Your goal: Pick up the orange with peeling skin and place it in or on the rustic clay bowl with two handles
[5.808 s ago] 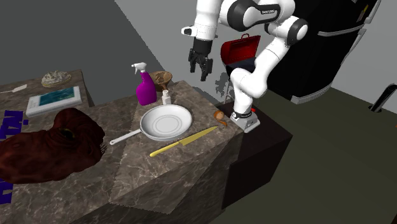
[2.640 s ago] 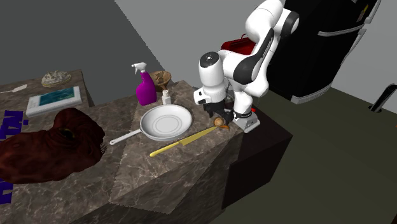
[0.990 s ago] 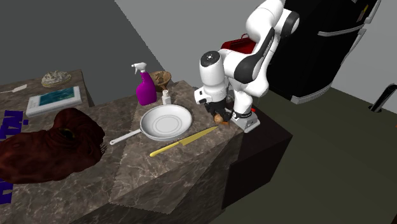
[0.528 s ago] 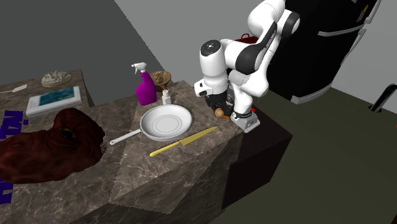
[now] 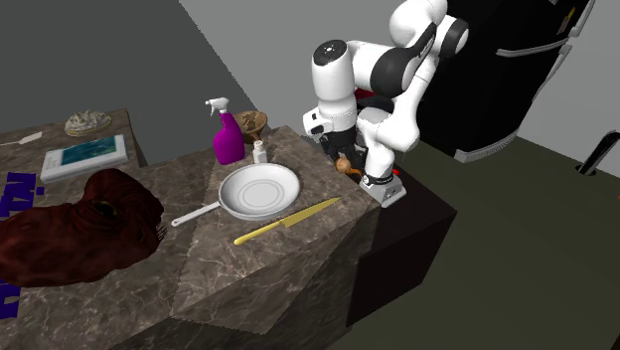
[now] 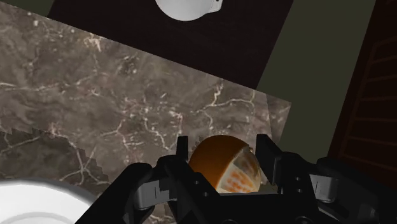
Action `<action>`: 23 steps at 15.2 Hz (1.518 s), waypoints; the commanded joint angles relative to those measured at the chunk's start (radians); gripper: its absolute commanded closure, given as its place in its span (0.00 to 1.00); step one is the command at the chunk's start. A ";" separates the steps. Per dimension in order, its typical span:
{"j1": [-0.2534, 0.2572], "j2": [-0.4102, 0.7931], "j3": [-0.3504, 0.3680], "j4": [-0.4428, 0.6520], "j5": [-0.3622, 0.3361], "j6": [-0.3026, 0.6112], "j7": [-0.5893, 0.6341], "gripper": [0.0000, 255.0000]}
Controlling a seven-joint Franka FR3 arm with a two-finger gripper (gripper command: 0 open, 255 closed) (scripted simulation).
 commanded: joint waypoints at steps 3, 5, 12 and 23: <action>-0.001 0.000 -0.004 0.054 -0.003 -0.054 0.002 1.00; -0.002 0.002 -0.007 0.082 -0.005 -0.080 0.003 1.00; -0.005 0.013 -0.014 0.184 -0.011 -0.172 0.008 1.00; -0.083 0.045 -0.183 0.224 -0.159 -0.185 -0.213 1.00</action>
